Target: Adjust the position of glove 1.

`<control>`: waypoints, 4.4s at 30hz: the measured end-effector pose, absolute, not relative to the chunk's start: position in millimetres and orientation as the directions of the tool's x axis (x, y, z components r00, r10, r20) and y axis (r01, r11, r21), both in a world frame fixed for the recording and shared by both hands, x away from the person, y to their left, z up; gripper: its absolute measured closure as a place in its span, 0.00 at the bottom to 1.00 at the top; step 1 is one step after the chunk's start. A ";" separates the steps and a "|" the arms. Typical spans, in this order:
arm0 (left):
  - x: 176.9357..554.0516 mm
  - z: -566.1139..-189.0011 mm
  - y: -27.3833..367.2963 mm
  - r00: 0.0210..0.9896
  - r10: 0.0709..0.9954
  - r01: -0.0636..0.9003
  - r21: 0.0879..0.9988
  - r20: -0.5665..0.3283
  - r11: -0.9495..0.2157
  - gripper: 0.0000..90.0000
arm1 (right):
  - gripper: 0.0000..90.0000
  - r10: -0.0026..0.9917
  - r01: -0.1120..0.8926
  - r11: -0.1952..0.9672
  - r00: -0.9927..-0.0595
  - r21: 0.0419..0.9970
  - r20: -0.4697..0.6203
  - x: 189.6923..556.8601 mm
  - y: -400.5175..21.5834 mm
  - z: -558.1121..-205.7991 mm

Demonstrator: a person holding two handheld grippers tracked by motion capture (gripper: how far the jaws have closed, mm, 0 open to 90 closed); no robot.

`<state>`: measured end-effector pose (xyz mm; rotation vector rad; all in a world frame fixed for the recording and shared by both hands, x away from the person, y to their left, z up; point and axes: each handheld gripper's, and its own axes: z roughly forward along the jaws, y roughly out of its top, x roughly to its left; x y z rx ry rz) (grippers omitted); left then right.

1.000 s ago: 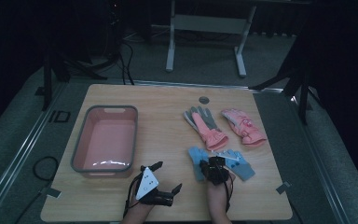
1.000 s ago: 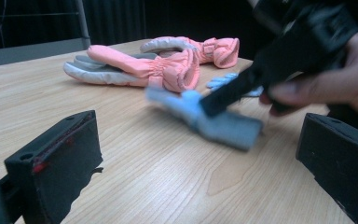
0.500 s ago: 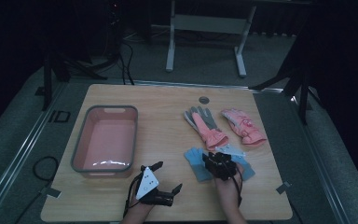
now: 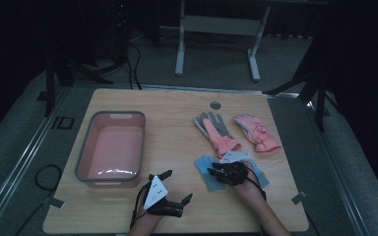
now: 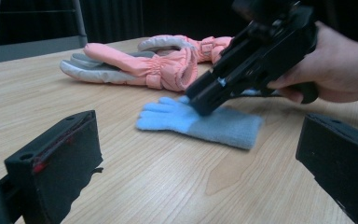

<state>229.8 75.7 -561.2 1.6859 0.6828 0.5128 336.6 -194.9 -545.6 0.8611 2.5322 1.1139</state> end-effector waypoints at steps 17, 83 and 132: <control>229.9 -561.3 75.9 0.731 0.681 0.166 0.976 -0.027 -0.139 0.00 | 0.98 0.807 0.550 0.345 -0.587 0.760 0.058 301.0 -179.0 -527.1; 229.6 -561.3 75.7 0.727 0.686 0.167 0.977 -0.029 -0.135 0.00 | 0.97 0.956 0.606 0.053 -0.260 0.793 0.135 274.8 -297.0 -507.5; 229.8 -561.2 73.5 0.733 0.680 0.163 0.976 -0.023 -0.143 0.00 | 0.90 0.779 0.532 0.416 -0.627 0.737 0.013 287.8 -327.8 -553.1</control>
